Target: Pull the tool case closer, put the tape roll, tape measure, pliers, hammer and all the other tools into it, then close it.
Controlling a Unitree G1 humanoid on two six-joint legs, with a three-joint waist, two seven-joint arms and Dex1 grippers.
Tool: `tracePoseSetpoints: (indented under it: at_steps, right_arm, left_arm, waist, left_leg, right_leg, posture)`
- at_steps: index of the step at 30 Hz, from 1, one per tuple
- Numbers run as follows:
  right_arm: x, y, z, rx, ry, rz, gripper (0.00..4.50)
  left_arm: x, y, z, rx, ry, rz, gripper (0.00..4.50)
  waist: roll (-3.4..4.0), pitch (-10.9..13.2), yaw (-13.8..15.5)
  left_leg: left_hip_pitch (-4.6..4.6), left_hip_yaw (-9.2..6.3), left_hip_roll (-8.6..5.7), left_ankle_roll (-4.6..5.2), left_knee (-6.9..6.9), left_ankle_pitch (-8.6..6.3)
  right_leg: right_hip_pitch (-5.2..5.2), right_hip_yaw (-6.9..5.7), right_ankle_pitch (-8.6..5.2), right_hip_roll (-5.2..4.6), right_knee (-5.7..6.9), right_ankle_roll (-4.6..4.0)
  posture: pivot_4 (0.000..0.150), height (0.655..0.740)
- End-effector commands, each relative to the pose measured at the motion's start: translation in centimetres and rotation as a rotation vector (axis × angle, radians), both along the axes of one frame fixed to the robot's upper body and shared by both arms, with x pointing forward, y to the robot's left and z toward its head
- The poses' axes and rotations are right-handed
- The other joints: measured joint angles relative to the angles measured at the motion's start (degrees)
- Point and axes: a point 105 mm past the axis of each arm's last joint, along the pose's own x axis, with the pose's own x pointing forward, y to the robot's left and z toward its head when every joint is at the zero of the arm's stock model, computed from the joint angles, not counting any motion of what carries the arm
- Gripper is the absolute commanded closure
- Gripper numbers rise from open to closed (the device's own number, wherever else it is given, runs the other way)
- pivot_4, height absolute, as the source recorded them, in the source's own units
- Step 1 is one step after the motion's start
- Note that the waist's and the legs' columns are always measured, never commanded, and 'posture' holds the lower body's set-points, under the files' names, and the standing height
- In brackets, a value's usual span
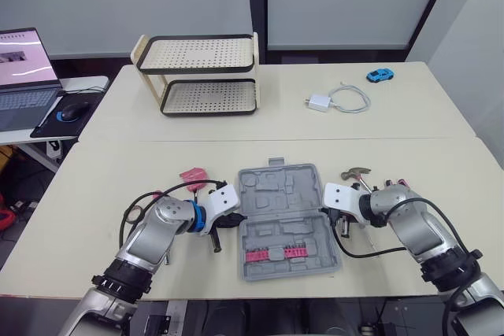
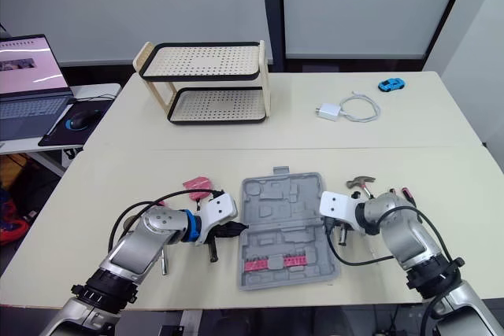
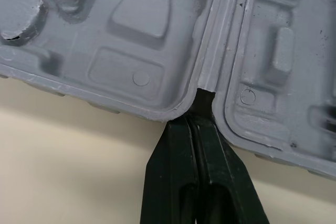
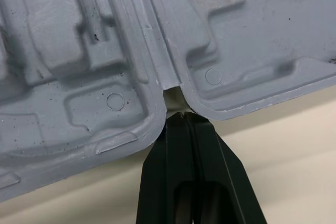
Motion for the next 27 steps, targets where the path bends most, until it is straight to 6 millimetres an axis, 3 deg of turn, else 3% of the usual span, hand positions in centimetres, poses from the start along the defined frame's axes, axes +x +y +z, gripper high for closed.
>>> tracePoseSetpoints:
  at_steps: [1, 27]
  right_arm:
    - [-1.9, 2.7, 0.8, 0.076, 0.007, 0.096, 4.50]
    - [-7.6, 3.1, -0.5, 0.096, 0.142, 0.058, 4.50]
  left_arm:
    - [-3.0, -3.1, -1.0, -0.043, 0.086, -0.147, 4.49]
    - [-6.0, -1.5, -2.0, 0.048, 0.163, -0.207, 4.49]
  waist:
    - [0.00, -0.01, 0.03]
    - [-0.05, -0.35, -0.02]
  left_leg:
    - [0.00, 0.00, 0.01, 0.00, 0.00, 0.00]
    - [0.07, 0.00, 0.05, 0.09, -0.03, -0.07]
  right_leg:
    - [0.00, 0.01, 0.00, 0.00, -0.01, 0.00]
    - [0.06, 0.00, -0.01, 0.08, -0.04, 0.01]
  posture:
    - [0.150, 0.7400]
    - [0.150, 0.7400]
